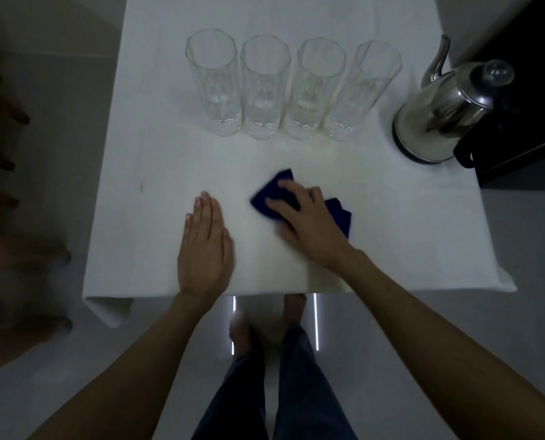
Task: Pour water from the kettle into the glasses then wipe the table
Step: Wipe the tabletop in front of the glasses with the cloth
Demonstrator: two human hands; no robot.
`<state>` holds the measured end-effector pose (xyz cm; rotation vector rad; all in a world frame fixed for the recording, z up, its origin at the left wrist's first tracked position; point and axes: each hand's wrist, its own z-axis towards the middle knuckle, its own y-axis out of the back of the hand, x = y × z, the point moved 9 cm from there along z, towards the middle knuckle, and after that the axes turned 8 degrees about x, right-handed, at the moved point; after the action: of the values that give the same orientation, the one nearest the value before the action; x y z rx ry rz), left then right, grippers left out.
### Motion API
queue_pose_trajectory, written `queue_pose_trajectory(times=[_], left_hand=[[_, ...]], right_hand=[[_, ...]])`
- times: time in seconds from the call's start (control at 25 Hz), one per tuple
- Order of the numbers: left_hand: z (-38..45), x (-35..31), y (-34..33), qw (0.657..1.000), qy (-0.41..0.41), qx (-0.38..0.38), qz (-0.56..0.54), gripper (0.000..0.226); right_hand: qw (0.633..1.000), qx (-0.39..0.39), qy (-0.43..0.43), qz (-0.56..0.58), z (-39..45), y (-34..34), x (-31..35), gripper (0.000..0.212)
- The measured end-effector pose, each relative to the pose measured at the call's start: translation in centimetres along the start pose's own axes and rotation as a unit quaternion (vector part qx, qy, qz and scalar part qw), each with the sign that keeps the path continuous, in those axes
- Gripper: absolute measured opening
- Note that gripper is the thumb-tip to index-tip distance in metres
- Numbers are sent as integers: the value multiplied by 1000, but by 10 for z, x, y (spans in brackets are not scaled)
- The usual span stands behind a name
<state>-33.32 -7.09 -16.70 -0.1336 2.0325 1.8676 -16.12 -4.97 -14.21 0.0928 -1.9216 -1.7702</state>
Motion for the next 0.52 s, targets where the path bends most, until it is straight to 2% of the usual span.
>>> queue_pose_trajectory(times=[0.04,0.08,0.12,0.2,0.28,0.32,0.36,0.4,0.44,0.52], left_hand=[[0,0,1,1000,0,-2,-3,55],[-1,-1,2,1000,-1,-3,-7,55],[-1,-2,3,1000,-1,-5,-10,55],[0,-2,3,1000,0,-7,-12,55],[1,-2,2,1000,3,-7,-10,55],[1,-2,1,1000,5,-6,-10,55],[1,-1,0,1000,5,-5,-10,55],[1,-1,-1,1000,3,-4,-11,55],[1,-1,-1,1000,0,-2,-12,55],[1,1,-2,1000,-5,0,-12,56]], right_hand=[[998,26,54,-4,-24,2,-4,42],[998,26,59,-5,-44,9,-18,39],[1000,-3,22,-6,-58,22,-37,36],[983,-97,-157,-3,-69,43,-88,36],[918,-164,-360,29,-60,46,-121,41],[890,-172,-420,38,-46,44,-122,42],[880,-167,-443,44,-28,40,-113,42],[887,-156,-431,50,-7,36,-99,42],[910,-143,-385,54,13,29,-80,43],[963,-118,-240,39,38,14,-28,44]])
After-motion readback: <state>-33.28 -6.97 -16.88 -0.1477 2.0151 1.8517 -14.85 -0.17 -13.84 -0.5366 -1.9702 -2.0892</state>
